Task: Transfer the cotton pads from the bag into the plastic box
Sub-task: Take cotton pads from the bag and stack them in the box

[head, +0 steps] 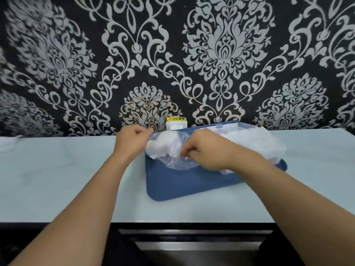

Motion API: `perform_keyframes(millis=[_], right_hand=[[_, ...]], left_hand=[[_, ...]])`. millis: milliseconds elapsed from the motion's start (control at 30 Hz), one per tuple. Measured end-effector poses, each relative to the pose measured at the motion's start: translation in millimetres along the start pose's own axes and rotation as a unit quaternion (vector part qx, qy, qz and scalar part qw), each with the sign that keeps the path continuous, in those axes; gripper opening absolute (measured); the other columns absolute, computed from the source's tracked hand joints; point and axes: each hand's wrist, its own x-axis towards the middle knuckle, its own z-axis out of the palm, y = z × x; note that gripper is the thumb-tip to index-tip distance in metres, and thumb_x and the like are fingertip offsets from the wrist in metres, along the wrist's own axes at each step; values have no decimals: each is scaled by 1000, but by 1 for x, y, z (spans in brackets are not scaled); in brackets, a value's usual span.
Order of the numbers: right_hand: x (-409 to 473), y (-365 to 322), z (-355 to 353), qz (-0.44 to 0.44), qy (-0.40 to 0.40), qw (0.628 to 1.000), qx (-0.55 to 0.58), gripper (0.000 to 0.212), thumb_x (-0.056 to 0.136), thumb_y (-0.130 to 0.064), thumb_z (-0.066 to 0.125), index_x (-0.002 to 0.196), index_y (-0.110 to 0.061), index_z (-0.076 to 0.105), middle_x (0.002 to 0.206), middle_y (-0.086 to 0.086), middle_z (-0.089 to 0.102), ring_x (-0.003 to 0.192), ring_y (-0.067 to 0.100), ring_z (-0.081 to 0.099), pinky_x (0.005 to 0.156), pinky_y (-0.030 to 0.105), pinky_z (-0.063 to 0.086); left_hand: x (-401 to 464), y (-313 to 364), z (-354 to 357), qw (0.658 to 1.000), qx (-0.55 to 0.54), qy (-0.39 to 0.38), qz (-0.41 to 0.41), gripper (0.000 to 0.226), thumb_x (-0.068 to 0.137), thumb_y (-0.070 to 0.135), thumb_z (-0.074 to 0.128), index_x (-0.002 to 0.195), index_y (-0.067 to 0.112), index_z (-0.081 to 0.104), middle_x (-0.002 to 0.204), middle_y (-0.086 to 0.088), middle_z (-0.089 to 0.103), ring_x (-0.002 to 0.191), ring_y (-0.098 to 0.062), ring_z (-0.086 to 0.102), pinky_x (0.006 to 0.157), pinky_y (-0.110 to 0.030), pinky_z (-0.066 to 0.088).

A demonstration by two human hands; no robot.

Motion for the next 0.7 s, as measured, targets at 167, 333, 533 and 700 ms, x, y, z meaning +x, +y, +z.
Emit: perform_keyframes(millis=[167, 333, 533, 700], right_hand=[[12, 17, 22, 4, -97, 995, -5, 40, 95, 0, 48, 126, -19, 66, 111, -3, 63, 95, 14, 53, 82, 26, 42], [34, 15, 49, 12, 62, 992, 108, 14, 93, -8, 58, 102, -13, 66, 82, -6, 60, 71, 8, 52, 72, 28, 47], [54, 13, 64, 98, 12, 947, 306, 48, 98, 3, 25, 122, -15, 63, 66, 15, 55, 54, 23, 49, 47, 27, 37], [54, 12, 58, 78, 15, 991, 111, 37, 84, 5, 46, 64, -25, 51, 53, 7, 53, 47, 19, 48, 49, 21, 38]], left_hand=[[5, -28, 6, 992, 49, -118, 6, 50, 94, 43, 59, 78, -4, 67, 75, -12, 61, 72, -16, 51, 70, -30, 37], [1, -22, 13, 986, 59, -151, 29, 39, 96, 20, 53, 63, 0, 53, 67, -21, 49, 67, -22, 47, 65, -39, 45], [1, -20, 22, 991, 7, -131, -9, 36, 90, 22, 51, 65, -3, 55, 65, -10, 52, 66, -21, 48, 65, -40, 47], [5, -18, 33, 995, 9, -81, -57, 32, 93, 15, 52, 67, 1, 66, 80, -17, 68, 72, -25, 55, 68, -34, 47]])
